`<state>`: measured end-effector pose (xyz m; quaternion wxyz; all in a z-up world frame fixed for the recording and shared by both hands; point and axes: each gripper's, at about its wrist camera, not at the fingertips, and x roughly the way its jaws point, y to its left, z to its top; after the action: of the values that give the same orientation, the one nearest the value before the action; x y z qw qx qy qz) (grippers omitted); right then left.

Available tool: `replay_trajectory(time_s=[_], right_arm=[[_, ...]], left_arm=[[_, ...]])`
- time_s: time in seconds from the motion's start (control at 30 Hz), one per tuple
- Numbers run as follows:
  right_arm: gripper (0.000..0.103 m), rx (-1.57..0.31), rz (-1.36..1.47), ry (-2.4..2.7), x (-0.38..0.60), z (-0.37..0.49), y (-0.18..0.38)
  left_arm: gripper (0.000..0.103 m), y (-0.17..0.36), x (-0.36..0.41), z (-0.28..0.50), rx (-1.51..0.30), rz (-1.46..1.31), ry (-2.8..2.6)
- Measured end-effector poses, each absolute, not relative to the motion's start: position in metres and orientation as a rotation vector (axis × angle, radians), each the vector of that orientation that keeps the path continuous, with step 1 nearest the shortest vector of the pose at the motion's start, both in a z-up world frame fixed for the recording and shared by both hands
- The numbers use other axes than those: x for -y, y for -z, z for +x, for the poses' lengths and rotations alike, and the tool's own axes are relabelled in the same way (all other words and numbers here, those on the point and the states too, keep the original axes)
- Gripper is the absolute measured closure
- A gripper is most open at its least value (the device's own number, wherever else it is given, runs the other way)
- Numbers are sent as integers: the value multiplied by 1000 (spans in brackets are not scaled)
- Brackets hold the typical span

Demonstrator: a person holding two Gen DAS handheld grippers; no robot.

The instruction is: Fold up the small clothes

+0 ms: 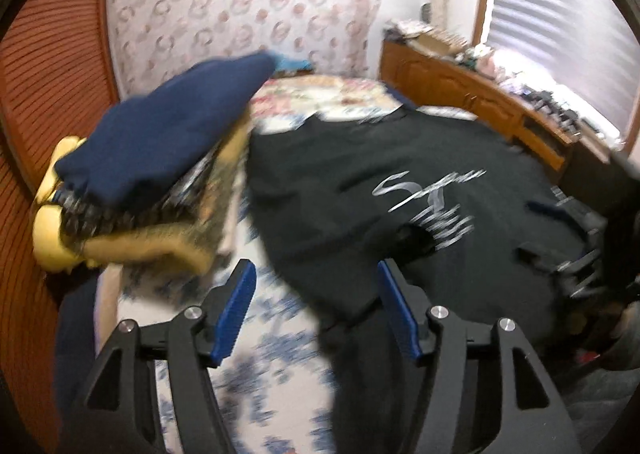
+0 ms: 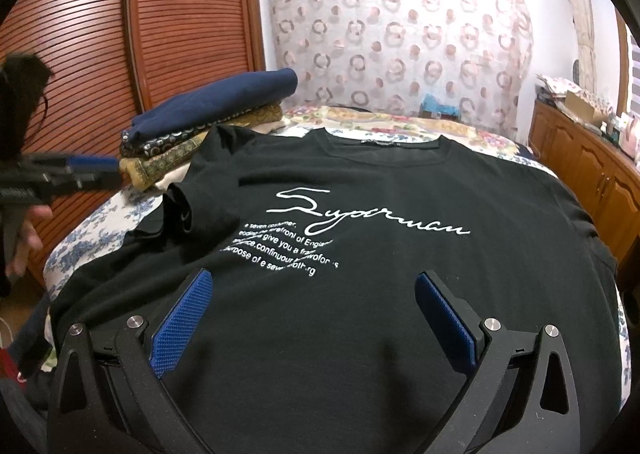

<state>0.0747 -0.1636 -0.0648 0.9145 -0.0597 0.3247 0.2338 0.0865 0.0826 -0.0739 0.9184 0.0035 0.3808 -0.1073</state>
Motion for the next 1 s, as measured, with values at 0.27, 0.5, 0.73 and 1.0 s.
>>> replay_trajectory(time_s=[0.27, 0.5, 0.73, 1.0], right_arm=[[0, -669, -119, -483, 164, 75, 65], [0, -674, -152, -486, 159, 73, 66], [0, -695, -180, -503, 152, 74, 65], [5, -704, -188, -701, 116, 81, 43]], left_arm=[[41, 112, -112, 97, -875, -13, 148], [37, 127, -109, 100, -899, 22, 147], [29, 131, -111, 98, -862, 27, 163], [28, 131, -111, 99, -869, 28, 171]])
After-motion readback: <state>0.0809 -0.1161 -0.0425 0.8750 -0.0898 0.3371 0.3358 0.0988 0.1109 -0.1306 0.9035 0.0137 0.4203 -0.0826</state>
